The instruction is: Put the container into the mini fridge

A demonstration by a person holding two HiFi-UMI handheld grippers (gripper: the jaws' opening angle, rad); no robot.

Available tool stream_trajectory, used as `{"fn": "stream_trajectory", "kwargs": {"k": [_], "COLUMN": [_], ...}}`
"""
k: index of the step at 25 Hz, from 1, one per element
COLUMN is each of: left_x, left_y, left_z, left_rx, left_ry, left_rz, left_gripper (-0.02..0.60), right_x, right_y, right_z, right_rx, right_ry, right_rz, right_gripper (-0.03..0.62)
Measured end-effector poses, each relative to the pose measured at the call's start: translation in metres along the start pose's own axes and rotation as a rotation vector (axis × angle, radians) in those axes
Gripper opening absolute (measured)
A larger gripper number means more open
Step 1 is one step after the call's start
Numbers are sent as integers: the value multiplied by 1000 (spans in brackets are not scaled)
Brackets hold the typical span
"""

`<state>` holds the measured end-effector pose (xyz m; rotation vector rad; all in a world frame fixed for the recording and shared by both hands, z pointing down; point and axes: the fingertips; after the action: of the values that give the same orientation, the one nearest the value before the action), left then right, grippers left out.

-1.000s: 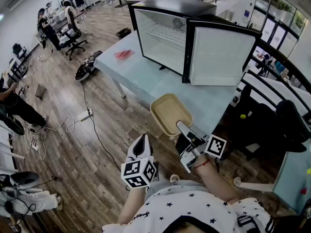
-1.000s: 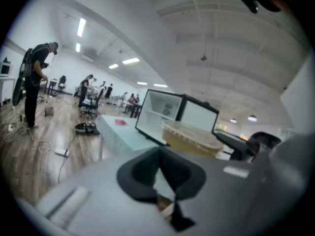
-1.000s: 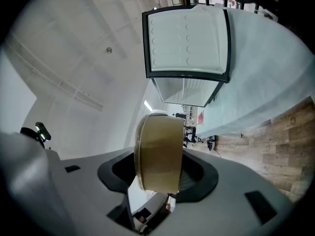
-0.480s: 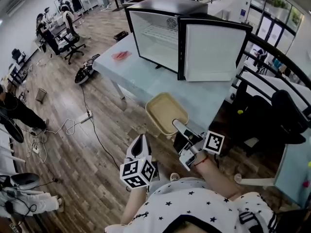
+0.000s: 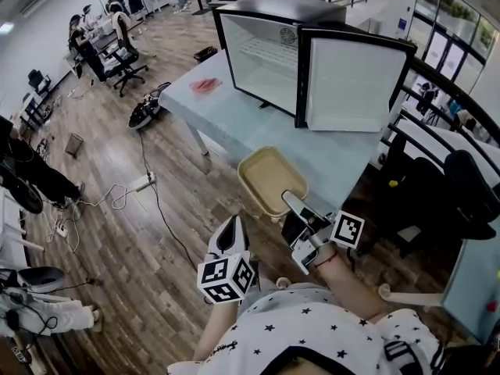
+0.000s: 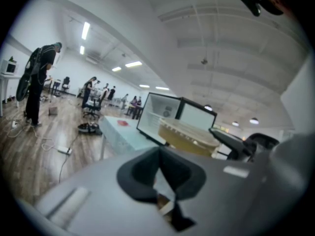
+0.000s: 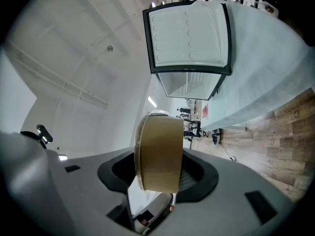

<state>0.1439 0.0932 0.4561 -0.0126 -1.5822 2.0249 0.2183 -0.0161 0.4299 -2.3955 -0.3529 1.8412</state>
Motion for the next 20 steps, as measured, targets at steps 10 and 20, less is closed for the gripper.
{"fn": "stream_trajectory", "kwargs": {"k": [10, 20], "left_x": [14, 42], "left_y": [-6, 10], "left_z": [4, 40], "left_rx": [13, 32], "left_ry": [47, 22], "left_rz": [-34, -45], "left_gripper": [6, 6], "right_x": [-9, -27], "right_y": [-4, 15], "right_z": [12, 48], "right_rx": [41, -3], "right_ry": [3, -8], "right_rz": [17, 30], "right_gripper": [216, 216]}}
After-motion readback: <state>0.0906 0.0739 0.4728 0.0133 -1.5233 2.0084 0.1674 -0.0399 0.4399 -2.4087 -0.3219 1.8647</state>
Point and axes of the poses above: the fingertips, and each gripper's own axes: z forward along the fingers, x to its left, y out of its top, and after that the axes turned 3 degrees about x, right-handed
